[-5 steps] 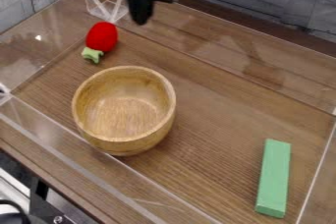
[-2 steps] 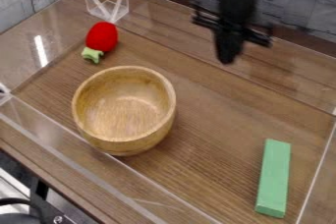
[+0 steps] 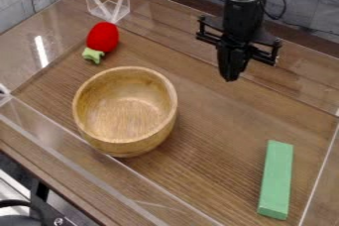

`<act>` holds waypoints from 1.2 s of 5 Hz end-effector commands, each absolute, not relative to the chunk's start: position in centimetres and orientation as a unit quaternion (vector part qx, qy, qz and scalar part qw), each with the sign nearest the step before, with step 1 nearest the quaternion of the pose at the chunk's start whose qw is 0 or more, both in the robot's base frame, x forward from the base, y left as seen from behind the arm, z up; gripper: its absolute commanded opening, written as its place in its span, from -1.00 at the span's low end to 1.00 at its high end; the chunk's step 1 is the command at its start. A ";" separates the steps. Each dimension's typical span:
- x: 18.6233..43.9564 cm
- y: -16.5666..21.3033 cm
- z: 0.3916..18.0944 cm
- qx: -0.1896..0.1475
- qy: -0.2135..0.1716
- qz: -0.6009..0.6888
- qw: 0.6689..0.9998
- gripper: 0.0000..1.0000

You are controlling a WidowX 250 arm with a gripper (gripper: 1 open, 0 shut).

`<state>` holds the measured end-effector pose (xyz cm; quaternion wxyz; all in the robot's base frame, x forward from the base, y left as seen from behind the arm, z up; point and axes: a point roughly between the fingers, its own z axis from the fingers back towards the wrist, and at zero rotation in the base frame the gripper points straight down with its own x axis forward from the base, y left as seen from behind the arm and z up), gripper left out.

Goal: Move the red fruit to the right side of the table

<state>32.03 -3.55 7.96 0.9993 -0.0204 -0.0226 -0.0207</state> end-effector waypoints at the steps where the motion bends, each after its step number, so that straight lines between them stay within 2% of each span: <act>1: 32.3 -3.4 9.4 -0.023 -0.051 -0.021 0.998 -1.00; 6: 31.1 -3.4 6.7 -0.028 -0.044 -0.043 0.998 -1.00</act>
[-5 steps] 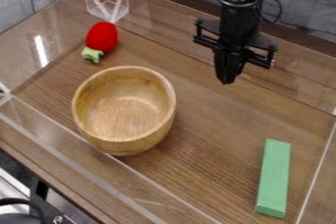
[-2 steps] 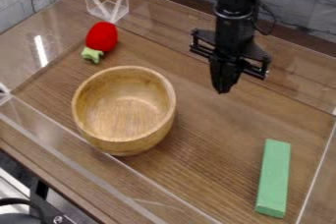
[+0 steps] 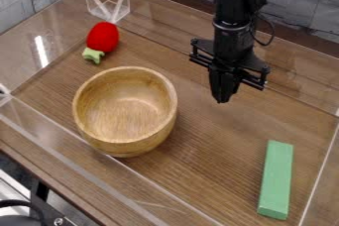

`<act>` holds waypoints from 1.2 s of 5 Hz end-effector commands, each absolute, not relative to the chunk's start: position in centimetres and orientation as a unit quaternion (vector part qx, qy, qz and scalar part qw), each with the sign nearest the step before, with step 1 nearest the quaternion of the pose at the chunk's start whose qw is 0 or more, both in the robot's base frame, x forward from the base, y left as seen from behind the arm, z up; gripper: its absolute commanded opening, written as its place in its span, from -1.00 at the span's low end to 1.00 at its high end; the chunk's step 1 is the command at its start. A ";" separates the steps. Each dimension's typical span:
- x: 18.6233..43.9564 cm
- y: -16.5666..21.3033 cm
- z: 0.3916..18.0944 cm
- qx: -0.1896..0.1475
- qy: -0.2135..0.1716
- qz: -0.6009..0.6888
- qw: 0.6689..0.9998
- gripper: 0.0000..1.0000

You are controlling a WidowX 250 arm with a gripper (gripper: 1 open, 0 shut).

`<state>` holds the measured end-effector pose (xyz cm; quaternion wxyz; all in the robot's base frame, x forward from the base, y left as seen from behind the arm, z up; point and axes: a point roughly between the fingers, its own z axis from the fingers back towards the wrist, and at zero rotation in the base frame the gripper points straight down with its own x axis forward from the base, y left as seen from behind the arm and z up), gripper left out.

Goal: Move the red fruit to the right side of the table

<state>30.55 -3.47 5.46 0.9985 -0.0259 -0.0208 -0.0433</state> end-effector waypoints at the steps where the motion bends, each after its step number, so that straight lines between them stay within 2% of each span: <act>1: 30.8 -3.6 6.0 -0.030 -0.043 -0.053 0.997 -1.00; 4: 30.3 -4.2 4.1 -0.034 -0.041 -0.085 0.995 -1.00; 5: 30.1 -3.8 4.9 -0.039 -0.041 -0.080 0.995 1.00; 6: 30.0 -3.2 6.0 -0.045 -0.044 -0.073 0.995 1.00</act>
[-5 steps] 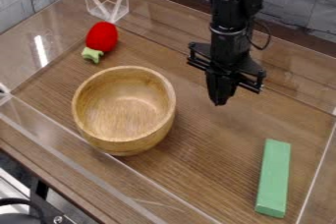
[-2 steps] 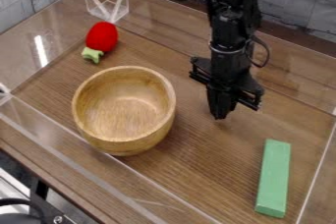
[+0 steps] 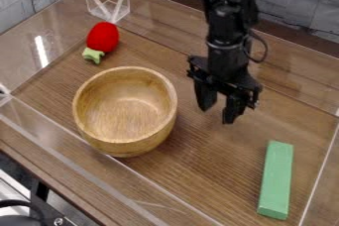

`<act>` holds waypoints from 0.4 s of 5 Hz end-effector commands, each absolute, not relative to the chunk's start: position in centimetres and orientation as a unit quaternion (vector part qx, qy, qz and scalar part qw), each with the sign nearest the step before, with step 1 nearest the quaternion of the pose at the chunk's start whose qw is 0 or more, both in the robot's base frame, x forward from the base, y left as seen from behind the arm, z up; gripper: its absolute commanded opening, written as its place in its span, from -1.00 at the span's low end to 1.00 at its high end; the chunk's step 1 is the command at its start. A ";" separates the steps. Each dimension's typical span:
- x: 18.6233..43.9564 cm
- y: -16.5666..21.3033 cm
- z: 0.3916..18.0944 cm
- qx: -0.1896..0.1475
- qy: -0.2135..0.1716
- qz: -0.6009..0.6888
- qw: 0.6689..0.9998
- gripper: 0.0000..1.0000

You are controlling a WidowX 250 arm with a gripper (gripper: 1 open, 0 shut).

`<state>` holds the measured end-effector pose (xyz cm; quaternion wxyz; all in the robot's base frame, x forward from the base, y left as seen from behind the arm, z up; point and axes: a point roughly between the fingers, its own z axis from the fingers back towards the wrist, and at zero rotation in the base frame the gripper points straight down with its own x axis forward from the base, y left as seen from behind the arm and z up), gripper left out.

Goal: Move the red fruit to the right side of the table

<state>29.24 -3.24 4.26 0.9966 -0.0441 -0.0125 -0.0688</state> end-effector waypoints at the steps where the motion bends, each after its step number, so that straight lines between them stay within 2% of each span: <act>1: 30.0 -2.0 7.4 -0.047 -0.054 -0.063 0.995 1.00; 2: 30.2 1.0 9.2 -0.044 -0.069 -0.046 0.996 1.00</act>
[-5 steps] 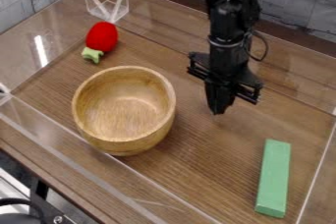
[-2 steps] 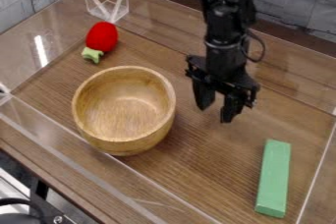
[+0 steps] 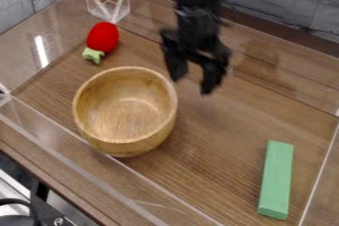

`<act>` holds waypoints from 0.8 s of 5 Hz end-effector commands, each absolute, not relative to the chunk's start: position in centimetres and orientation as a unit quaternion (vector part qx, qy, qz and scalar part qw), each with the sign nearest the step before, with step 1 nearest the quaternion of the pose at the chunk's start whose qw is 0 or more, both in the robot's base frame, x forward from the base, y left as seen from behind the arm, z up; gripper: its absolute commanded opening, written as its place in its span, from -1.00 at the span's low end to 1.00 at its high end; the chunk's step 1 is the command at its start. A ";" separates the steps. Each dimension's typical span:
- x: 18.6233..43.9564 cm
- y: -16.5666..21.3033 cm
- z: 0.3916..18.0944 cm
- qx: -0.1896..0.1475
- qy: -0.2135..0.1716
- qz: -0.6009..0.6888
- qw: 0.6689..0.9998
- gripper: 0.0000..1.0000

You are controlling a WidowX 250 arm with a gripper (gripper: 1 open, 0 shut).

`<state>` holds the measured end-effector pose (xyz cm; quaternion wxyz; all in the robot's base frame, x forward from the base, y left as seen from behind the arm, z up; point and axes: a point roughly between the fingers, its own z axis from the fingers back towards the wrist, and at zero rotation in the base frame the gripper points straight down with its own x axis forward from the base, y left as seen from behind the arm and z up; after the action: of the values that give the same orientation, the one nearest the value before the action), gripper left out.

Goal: Move the red fruit to the right side of the table

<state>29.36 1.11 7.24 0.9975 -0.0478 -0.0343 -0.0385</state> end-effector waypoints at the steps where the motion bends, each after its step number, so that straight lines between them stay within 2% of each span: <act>1: 30.7 4.9 10.6 -0.040 -0.085 -0.030 0.995 1.00; 2: 30.7 9.0 11.7 -0.032 -0.100 -0.013 0.994 1.00; 3: 30.6 13.0 12.0 -0.023 -0.110 0.004 0.994 1.00; 4: 30.7 15.9 11.4 -0.014 -0.110 0.020 0.994 1.00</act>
<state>29.71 15.56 9.56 0.9957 -0.0306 -0.0826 0.0282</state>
